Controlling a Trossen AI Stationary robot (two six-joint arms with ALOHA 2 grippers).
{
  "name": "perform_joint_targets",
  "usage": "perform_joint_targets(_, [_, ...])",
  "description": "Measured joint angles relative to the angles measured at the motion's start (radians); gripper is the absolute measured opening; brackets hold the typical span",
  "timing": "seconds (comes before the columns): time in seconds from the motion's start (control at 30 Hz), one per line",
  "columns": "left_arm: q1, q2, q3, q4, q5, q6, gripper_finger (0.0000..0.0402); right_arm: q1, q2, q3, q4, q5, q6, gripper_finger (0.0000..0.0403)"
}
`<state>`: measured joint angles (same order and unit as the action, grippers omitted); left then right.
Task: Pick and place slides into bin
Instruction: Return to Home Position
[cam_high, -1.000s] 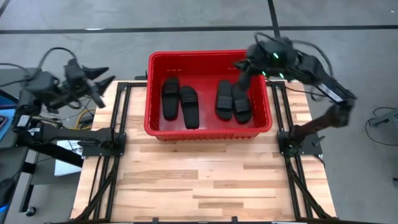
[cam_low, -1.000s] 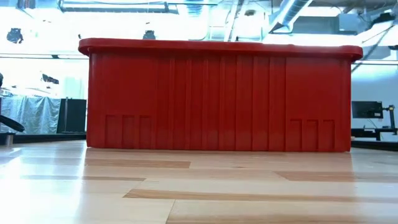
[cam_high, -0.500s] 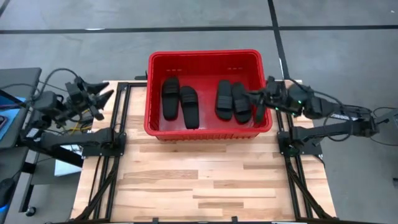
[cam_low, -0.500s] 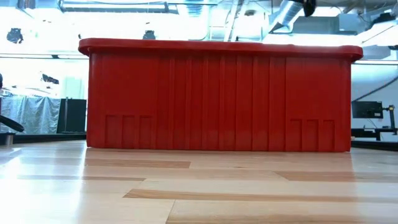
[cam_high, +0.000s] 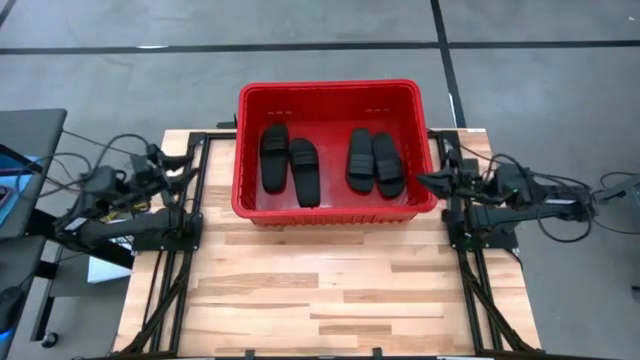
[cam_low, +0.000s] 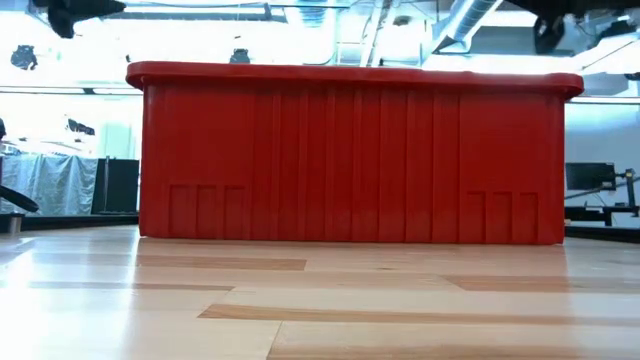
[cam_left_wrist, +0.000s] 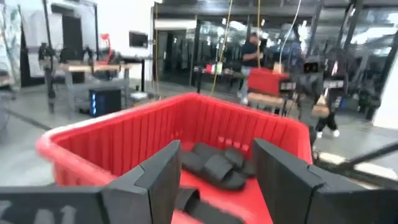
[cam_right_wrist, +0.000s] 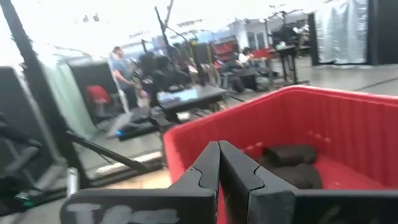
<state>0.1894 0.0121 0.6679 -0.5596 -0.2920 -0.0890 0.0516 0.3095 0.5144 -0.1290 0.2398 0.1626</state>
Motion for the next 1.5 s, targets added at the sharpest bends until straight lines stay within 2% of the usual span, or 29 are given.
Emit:
perform_joint_targets(0.33, [0.000, -0.008, -0.128, 0.085, 0.091, -0.040, 0.0187, 0.135, -0.311, -0.174, -0.054, -0.011, 0.068, 0.0000])
perform_joint_targets(0.47, [0.000, -0.009, -0.155, 0.112, 0.171, -0.040, 0.0187, 0.185, -0.303, -0.192, -0.068, -0.024, 0.095, 0.0000])
perform_joint_targets(0.73, [0.000, -0.008, -0.241, 0.138, 0.195, -0.116, 0.0187, 0.244, -0.308, -0.202, -0.074, -0.022, 0.110, 0.0000])
perform_joint_targets(0.93, [0.000, -0.008, -0.360, 0.294, 0.324, -0.144, 0.0187, 0.283, -0.307, -0.203, -0.084, -0.025, 0.110, 0.0000])
perform_joint_targets(1.13, [-0.030, -0.009, -0.471, 0.395, 0.437, -0.239, 0.0187, 0.328, -0.307, -0.203, -0.088, -0.025, 0.109, 0.0000])
perform_joint_targets(1.3, [-0.126, -0.010, -0.548, 0.545, 0.440, -0.281, 0.0187, 0.364, -0.307, -0.203, -0.093, -0.025, 0.109, 0.0000])
perform_joint_targets(1.5, [-0.258, -0.008, -0.587, 0.633, 0.331, -0.262, 0.0187, 0.393, -0.307, -0.203, -0.095, -0.025, 0.109, 0.0000])
